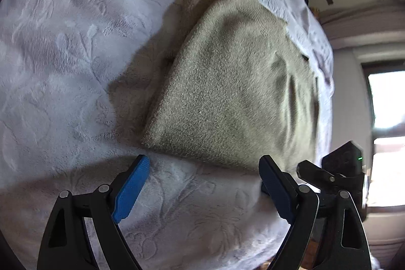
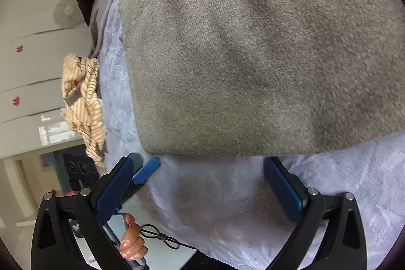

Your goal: Fold small clothes

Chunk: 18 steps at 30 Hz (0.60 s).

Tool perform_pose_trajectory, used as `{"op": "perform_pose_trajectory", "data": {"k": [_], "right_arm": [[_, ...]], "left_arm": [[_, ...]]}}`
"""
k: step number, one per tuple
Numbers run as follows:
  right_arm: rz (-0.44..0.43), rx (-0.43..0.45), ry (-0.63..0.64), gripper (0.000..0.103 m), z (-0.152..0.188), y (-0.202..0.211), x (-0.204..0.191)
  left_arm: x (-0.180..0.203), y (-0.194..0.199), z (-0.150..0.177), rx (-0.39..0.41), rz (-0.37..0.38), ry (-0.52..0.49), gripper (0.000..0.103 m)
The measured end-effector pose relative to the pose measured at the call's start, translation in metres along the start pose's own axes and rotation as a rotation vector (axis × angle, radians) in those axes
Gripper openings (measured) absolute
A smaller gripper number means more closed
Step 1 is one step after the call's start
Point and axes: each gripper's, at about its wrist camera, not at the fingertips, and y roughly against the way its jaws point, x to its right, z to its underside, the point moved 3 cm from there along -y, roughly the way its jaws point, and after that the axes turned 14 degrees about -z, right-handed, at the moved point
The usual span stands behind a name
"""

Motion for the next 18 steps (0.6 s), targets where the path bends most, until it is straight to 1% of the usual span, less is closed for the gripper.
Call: {"op": "perform_pose_trajectory", "data": {"k": [2,5,8,9,10,11,13,14,15,16,18], "right_arm": [[-0.042,0.013,-0.017,0.103,-0.004,-0.002,0.0],[-0.091,0.033,-0.042,0.103,-0.012,-0.008,0.003],[-0.155,0.064,-0.065,0.102,-0.017,-0.011,0.005],[-0.175,0.077,-0.077,0.101,-0.019,-0.012,0.006],[-0.192,0.09,-0.092,0.097,-0.021,-0.013,0.009],[-0.207,0.1,-0.103,0.092,-0.022,-0.013,0.01],[-0.232,0.114,-0.137,0.06,-0.024,-0.014,0.015],[-0.235,0.116,-0.158,0.052,-0.025,-0.015,0.019],[-0.239,0.119,-0.172,0.036,-0.025,-0.015,0.021],[-0.247,0.123,-0.173,0.024,-0.024,-0.014,0.021],[-0.282,0.133,-0.158,0.02,-0.023,-0.009,0.017]], "left_arm": [[-0.005,0.001,0.001,-0.007,0.043,0.025,0.089],[-0.009,0.002,0.002,-0.015,0.081,0.038,0.089],[-0.01,-0.001,0.004,-0.031,0.134,0.072,0.089],[-0.008,-0.002,0.004,-0.033,0.148,0.084,0.089],[-0.007,-0.003,0.004,-0.035,0.158,0.091,0.089],[-0.005,-0.004,0.004,-0.037,0.169,0.096,0.089],[0.003,-0.008,0.005,-0.042,0.188,0.096,0.089],[0.007,-0.009,0.006,-0.045,0.198,0.094,0.089],[0.012,-0.012,0.006,-0.049,0.205,0.093,0.089],[0.016,-0.014,0.006,-0.052,0.211,0.093,0.089],[0.023,-0.018,0.007,-0.054,0.224,0.102,0.089]]}}
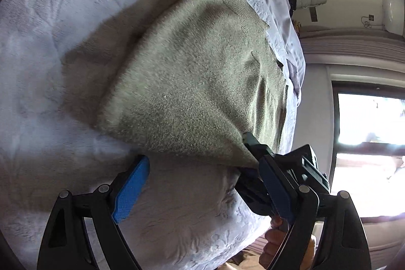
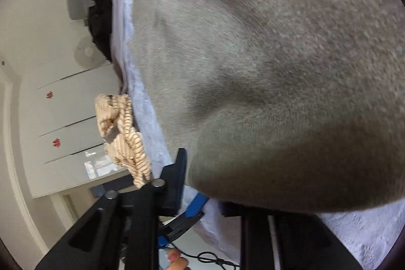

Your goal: Fold small clothes

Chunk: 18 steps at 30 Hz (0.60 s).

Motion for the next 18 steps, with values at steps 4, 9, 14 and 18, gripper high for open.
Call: {"op": "perform_pose_trajectory", "data": {"k": [4,9,14,18], "right_arm": [[-0.023,-0.029,0.07,0.019,0.002,0.005,-0.02],[0.02,-0.075,0.105,0.019,0.006,0.003,-0.021],[0.068,-0.126,0.107,0.019,0.013,-0.001,-0.01],[0.181,-0.197,0.18,0.022,0.02,0.001,-0.019]], "left_arm": [[0.003,-0.006,-0.008,0.021,0.033,0.066,0.089],[0.012,0.0,-0.032,0.148,0.01,0.123,0.089],[0.013,-0.006,-0.05,0.214,-0.151,0.07,0.055],[0.002,-0.005,-0.053,0.228,-0.23,0.053,0.015]]}}
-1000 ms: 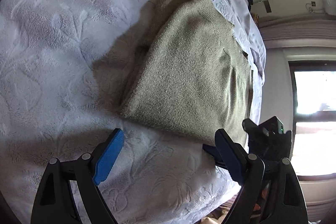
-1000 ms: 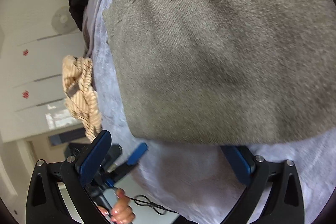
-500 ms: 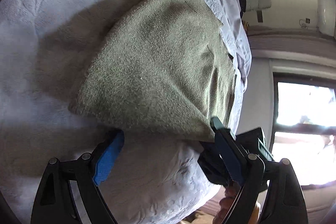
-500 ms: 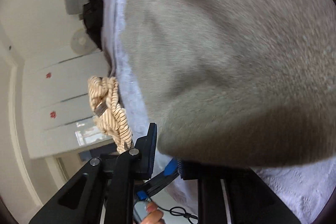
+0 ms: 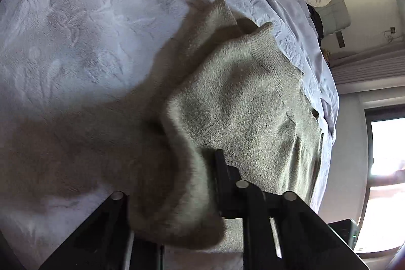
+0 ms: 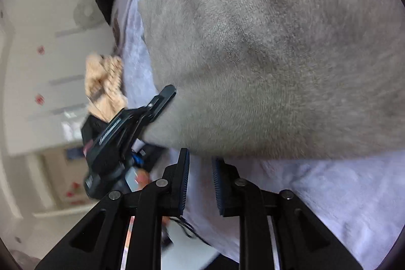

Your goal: Fold small clothes

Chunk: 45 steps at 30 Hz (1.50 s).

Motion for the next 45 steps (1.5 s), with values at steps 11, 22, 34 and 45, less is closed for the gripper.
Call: {"op": "perform_pose_trajectory", "data": {"k": [11,22,34,45], "right_arm": [[0.258,-0.066,0.299,0.074,-0.051,0.038,-0.091],[0.513,-0.474,0.487,0.084,-0.122,-0.104,-0.172],[0.952,-0.763,0.609,0.084,-0.105,-0.23,-0.141],[0.726,-0.598,0.599,0.015,-0.116,-0.178,-0.147]], "left_arm": [[0.06,0.051,0.029,0.314,-0.226,-0.541,0.01],[0.082,0.058,0.056,0.421,-0.295,-0.789,0.01],[0.082,0.059,0.059,0.442,-0.272,-0.791,0.01],[0.085,0.074,0.061,0.455,-0.263,-0.809,0.01]]}}
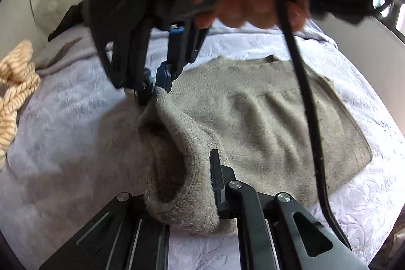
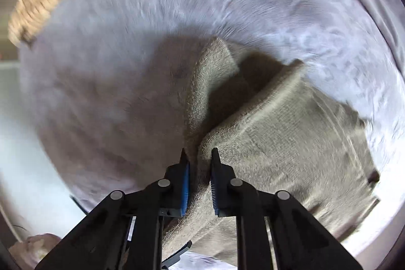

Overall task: Fold small clothes
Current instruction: 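Fold the lifted part over with the left tool while the right tool holds the sweater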

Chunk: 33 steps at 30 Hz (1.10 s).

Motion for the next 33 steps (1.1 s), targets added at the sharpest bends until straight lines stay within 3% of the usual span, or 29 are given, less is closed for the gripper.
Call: {"op": "perform_pose_trajectory", "data": {"k": [9,19,23,27,30,33], "right_arm": [[-0.286,0.333,-0.047,0.015,0.078,0.106,0.04],[-0.401,0.665,-0.151,0.015,0.203,0.193,0.144],[-0.417,0.727,-0.253,0.015,0.246,0.187,0.2],[-0.401,0.742,-0.375,0.015,0.278,0.149,0.26],[-0.425,0.74,-0.484,0.015,0.293,0.109,0.299],[-0.441,0.742,-0.53,0.016,0.297,0.081,0.319]], "left_arm": [[0.056,0.052,-0.05,0.104,0.062,-0.105,0.01],[0.181,0.086,-0.081,0.182,0.162,-0.313,0.01],[0.239,0.075,-0.072,0.155,0.202,-0.41,0.01],[0.284,0.044,-0.046,0.083,0.205,-0.503,0.01],[0.3,0.019,-0.03,0.016,0.202,-0.528,0.01],[0.303,0.01,-0.024,-0.001,0.204,-0.524,0.011]]}}
